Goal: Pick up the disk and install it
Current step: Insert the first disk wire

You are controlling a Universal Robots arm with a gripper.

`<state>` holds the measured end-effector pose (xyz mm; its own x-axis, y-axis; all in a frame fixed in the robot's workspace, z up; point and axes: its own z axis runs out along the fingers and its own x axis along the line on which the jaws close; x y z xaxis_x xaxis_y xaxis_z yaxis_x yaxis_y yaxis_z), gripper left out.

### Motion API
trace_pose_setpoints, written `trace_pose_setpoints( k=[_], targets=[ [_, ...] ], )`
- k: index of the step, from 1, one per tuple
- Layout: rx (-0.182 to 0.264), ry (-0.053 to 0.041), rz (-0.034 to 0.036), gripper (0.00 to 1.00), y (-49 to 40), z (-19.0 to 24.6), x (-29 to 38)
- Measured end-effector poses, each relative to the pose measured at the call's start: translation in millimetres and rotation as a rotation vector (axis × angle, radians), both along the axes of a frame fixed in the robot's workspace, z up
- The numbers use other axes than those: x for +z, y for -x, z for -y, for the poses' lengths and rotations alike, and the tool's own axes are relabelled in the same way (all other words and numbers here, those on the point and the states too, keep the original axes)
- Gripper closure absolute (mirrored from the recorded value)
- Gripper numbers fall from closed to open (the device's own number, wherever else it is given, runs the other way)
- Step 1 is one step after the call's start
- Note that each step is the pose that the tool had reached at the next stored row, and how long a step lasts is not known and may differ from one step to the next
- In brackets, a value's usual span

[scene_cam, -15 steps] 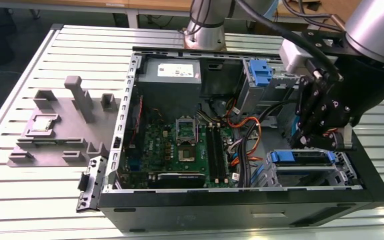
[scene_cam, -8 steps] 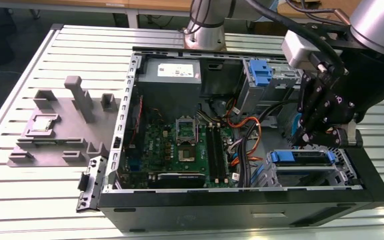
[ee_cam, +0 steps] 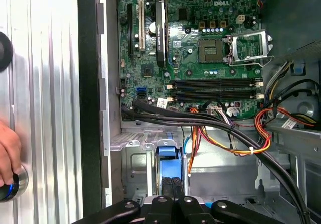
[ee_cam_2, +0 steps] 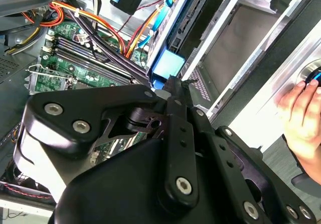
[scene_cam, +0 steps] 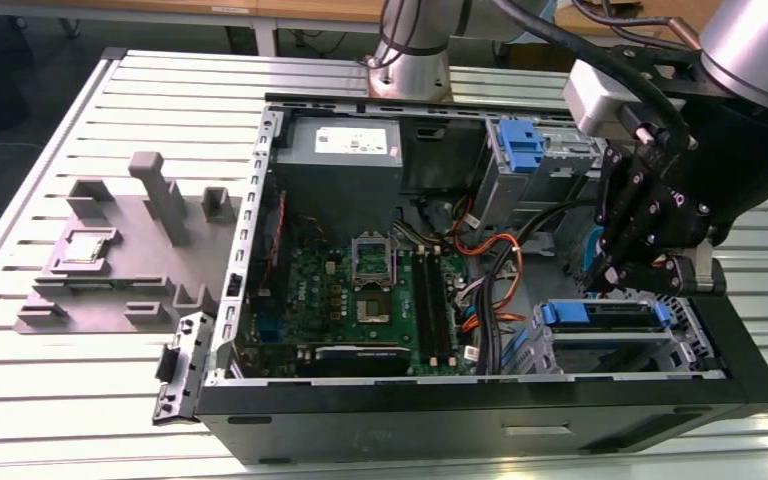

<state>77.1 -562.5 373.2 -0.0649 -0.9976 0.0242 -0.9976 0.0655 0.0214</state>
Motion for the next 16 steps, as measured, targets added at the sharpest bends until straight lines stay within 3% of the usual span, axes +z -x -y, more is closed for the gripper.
trace_pose_setpoints(
  k=[8,16],
  targets=[
    [0.0,0.0005,0.0,0.9,-2.3,0.0,0.1],
    [0.0,0.0002,0.0,0.9,-19.3,0.0,-0.3]
  ],
)
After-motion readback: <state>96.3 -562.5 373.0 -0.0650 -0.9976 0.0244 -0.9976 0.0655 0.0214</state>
